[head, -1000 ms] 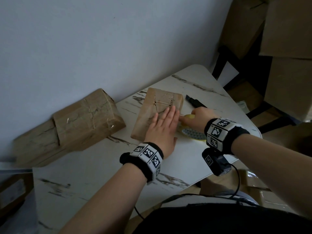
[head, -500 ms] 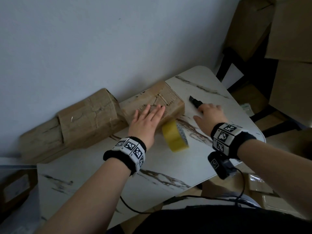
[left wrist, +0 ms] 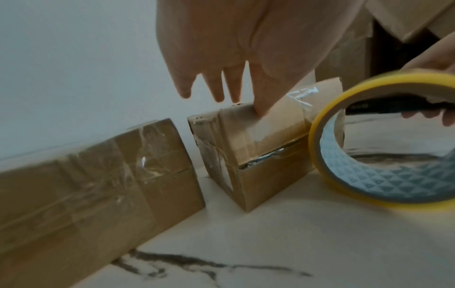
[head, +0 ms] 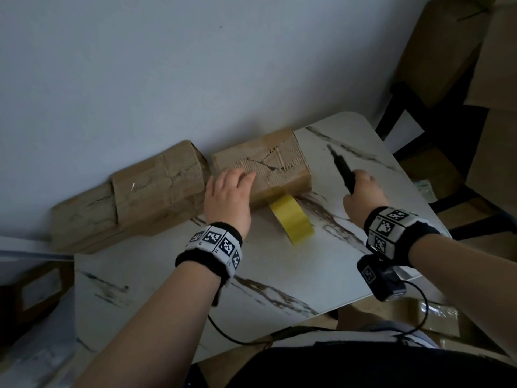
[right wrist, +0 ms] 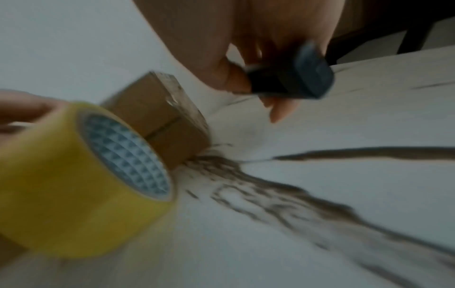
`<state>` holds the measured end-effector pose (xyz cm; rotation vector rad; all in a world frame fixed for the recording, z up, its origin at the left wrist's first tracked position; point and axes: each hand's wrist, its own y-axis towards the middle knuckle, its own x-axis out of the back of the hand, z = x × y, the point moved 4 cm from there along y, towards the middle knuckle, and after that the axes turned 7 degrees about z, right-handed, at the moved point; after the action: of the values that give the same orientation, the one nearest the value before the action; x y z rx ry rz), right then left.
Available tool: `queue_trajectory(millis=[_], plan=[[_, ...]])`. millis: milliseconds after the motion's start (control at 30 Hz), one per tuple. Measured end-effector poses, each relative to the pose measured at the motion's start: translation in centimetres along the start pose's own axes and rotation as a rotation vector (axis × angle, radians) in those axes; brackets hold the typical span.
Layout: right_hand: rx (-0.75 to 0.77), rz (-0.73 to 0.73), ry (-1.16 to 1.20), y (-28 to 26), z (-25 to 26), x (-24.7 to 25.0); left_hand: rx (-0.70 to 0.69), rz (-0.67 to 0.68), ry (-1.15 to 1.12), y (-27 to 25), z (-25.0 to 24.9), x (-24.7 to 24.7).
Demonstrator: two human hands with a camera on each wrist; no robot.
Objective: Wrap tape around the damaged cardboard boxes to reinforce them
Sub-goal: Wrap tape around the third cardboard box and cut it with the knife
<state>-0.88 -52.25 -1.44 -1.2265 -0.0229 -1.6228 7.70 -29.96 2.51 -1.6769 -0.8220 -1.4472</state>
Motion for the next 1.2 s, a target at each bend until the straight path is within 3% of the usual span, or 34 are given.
queue_trajectory(millis=[67,100,200,300,400,567,733,867,1000,1100,1200], plan=[[0.088,-0.074,0.083,-0.7,2.0,0.9,0.012,-0.163,-0.114,-1.1,-0.4,0.7],[0.154,-0.098,0.078,-1.1,3.2,1.3,0.033,-0.149,-0.184,-1.6,-0.7,1.0],[0.366,-0.087,-0.012,-1.9,7.2,1.6,0.160,0.115,-0.325,-2.1,-1.6,-0.4],[0.465,0.020,-0.152,-1.9,10.0,0.6,0.284,0.334,-0.542,-1.8,-1.7,-2.6],[0.485,0.090,-0.298,-1.4,11.3,-0.8,0.396,0.425,-0.847,-1.4,-2.0,-4.3],[0.482,0.115,-0.462,-0.5,12.0,-1.9,0.466,0.378,-1.030,-0.5,-2.3,-5.2],[0.483,0.110,-0.490,0.6,11.9,-2.1,0.565,0.374,-1.428,-0.8,-2.7,-6.5],[0.457,0.115,-0.529,0.7,12.0,-2.1,0.579,0.371,-1.436,-0.9,-2.2,-6.5],[0.475,0.124,-0.541,0.6,12.3,-1.8,0.617,0.465,-1.614,-0.7,-2.5,-6.3],[0.483,0.131,-0.558,0.6,12.2,-1.8,0.685,0.539,-1.610,-1.0,-2.7,-6.8],[0.501,0.129,-0.586,0.6,12.4,-1.9,0.725,0.494,-1.594,-0.9,-2.2,-7.6]])
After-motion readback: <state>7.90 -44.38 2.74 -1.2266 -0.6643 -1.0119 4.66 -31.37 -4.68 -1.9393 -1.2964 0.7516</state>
